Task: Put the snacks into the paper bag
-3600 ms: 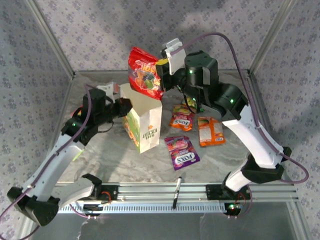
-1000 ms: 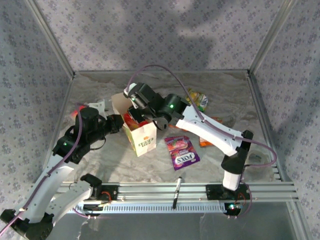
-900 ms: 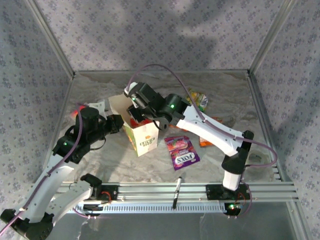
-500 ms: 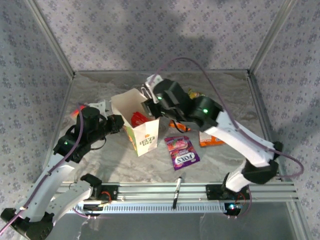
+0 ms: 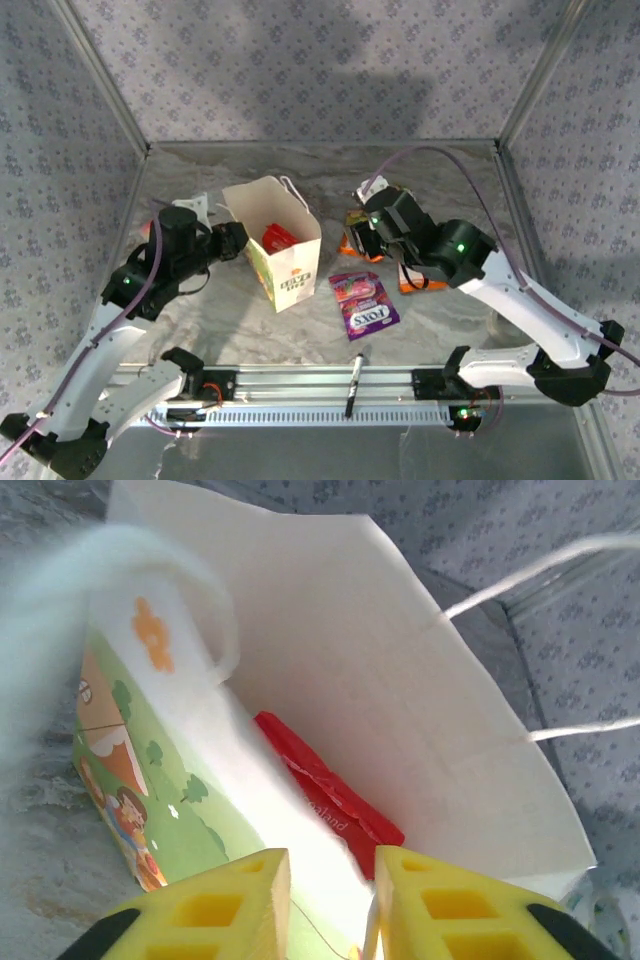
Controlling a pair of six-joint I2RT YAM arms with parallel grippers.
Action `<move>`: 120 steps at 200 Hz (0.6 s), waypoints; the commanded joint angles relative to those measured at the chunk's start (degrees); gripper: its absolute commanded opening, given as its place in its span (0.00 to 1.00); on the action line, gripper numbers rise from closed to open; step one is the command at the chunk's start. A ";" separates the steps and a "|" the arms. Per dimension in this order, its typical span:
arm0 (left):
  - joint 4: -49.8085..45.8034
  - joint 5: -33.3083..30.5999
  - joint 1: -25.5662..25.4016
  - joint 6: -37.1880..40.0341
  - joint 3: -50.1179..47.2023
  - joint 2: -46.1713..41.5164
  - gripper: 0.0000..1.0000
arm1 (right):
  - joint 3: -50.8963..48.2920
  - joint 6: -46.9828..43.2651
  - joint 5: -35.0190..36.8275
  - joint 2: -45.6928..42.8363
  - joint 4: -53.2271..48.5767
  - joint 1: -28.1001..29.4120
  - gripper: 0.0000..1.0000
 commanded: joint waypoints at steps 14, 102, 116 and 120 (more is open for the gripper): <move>-1.68 -1.94 -0.03 0.08 3.50 1.01 0.31 | -4.15 3.37 -3.90 -3.71 1.11 -3.99 0.57; -0.06 -1.61 0.32 -0.97 6.29 3.59 0.33 | -9.21 3.37 -7.24 -4.13 2.65 -7.04 0.54; 0.62 -0.83 0.32 -1.28 6.90 4.15 0.33 | -9.30 3.30 -7.56 -4.03 2.94 -7.16 0.54; 0.92 -0.58 0.29 -1.32 7.04 4.30 0.33 | -9.33 3.26 -7.67 -4.00 3.07 -7.22 0.54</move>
